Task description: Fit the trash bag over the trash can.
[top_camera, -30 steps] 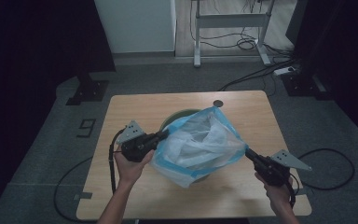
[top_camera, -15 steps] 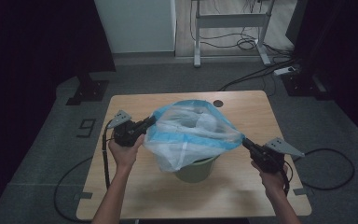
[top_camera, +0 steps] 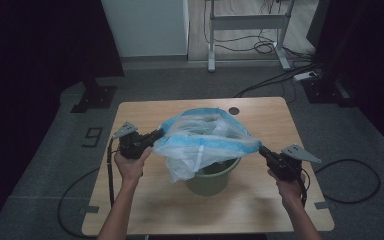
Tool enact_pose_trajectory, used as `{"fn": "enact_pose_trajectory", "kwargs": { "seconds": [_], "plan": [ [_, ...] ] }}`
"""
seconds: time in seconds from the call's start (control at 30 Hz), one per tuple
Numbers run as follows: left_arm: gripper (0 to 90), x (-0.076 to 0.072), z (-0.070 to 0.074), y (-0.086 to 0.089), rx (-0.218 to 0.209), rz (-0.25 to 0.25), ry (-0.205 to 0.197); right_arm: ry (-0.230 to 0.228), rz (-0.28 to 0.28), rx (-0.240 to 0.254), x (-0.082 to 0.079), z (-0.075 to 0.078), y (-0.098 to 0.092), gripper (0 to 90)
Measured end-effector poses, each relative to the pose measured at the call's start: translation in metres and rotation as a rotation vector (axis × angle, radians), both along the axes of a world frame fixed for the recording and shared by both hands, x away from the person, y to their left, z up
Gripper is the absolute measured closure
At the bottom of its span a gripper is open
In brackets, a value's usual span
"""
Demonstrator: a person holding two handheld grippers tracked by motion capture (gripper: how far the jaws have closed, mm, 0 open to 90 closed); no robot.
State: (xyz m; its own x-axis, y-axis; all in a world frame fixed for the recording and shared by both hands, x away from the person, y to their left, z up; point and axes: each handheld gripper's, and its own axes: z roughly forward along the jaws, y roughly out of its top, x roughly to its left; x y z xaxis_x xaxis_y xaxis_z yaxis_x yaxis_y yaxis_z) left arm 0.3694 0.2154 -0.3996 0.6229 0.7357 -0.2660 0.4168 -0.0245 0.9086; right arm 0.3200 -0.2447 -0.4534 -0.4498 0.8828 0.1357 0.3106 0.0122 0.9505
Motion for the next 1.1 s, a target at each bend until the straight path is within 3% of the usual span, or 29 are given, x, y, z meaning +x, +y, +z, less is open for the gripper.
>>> {"fn": "enact_pose_trajectory", "kwargs": {
  "seconds": [0.03,0.17,0.3,0.6,0.77,0.93,1.0,1.1],
  "plan": [
    [89.3,0.000,0.001,0.000,-0.001,-0.006,-0.001,-0.006,0.000,0.004,-0.001,0.001,-0.001,88.9],
    [89.1,-0.002,0.004,-0.002,0.002,-0.014,-0.007,-0.076,-0.007,0.027,-0.011,0.011,-0.004,69.3],
    [88.9,-0.005,0.007,-0.003,0.001,-0.018,-0.012,-0.122,0.032,0.043,-0.025,0.025,0.000,56.1],
    [88.4,-0.010,0.009,-0.005,-0.002,-0.031,-0.014,-0.143,0.273,0.034,-0.040,0.052,0.039,35.9],
    [88.2,-0.012,0.009,-0.005,-0.006,-0.038,-0.012,-0.152,0.402,-0.008,-0.049,0.054,0.068,32.9],
    [88.1,-0.014,0.008,-0.007,-0.009,-0.047,-0.009,-0.160,0.453,-0.056,-0.053,0.053,0.087,34.0],
    [88.1,-0.014,0.008,-0.008,-0.009,-0.050,-0.007,-0.157,0.465,-0.070,-0.052,0.053,0.092,39.8],
    [88.1,-0.014,0.008,-0.008,-0.010,-0.052,-0.007,-0.169,0.485,-0.083,-0.051,0.053,0.098,59.6]
  ]
}}
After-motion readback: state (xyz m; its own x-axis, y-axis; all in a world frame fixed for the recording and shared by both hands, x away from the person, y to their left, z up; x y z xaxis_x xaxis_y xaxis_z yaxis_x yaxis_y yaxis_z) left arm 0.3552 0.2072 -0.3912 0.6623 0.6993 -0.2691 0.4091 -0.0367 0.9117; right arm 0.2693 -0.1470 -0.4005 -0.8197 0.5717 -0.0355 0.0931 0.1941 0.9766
